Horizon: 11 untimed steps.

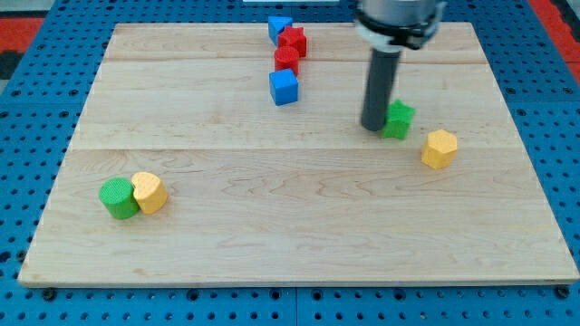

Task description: Place the arm diagonal to the green star

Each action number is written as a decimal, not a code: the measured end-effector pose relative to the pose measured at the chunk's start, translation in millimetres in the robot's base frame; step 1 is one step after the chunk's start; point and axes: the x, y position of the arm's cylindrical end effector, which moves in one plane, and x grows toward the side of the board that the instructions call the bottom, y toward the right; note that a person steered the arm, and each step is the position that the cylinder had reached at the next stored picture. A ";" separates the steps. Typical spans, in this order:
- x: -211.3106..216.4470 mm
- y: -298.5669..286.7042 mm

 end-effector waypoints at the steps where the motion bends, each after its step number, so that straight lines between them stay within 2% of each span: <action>1: -0.3 16.4; 3: -0.3 -59.9; 5: -2.3 -63.5; 7: -41.0 -63.5; 11: -42.0 -56.0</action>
